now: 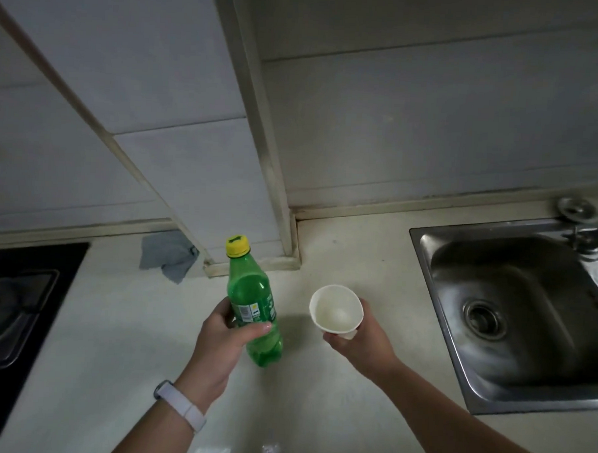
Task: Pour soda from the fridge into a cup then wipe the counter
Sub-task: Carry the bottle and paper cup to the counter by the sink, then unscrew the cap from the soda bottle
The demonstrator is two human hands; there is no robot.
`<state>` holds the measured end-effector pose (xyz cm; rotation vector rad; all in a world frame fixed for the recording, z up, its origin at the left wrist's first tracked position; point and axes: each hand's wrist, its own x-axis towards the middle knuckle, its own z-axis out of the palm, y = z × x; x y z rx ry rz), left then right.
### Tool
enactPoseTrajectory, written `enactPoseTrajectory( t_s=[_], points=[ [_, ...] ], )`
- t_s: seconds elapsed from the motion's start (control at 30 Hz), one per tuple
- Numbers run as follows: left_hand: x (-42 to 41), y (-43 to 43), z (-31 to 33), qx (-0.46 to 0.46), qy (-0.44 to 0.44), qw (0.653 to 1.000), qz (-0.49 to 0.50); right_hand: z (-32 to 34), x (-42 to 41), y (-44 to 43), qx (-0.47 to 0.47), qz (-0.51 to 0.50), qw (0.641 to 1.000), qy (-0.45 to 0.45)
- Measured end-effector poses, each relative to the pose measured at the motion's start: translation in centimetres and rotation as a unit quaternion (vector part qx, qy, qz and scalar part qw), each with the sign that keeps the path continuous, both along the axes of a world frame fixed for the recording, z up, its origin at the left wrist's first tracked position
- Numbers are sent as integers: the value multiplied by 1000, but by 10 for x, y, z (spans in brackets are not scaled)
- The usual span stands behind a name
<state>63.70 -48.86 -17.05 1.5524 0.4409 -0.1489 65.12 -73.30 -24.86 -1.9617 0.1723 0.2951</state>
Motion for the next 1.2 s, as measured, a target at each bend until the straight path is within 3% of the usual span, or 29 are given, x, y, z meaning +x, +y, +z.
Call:
enactPoseTrajectory(
  t_s=[0.5,0.67,0.9,1.2],
  points=[
    [-5,6,-5,26,39,998,-45,-21,-11,0,-45,0,998,43],
    [-5,4,6,28,22,997,-62,-10,-9,-28,-122,4,991,53],
    [-9,9,28,55,-26,994,-90,61,10,-42,-131,-59,989,-37],
    [-23,12,64,195,-99,961,-169,190,14,19,-71,69,985,-142]
  ],
)
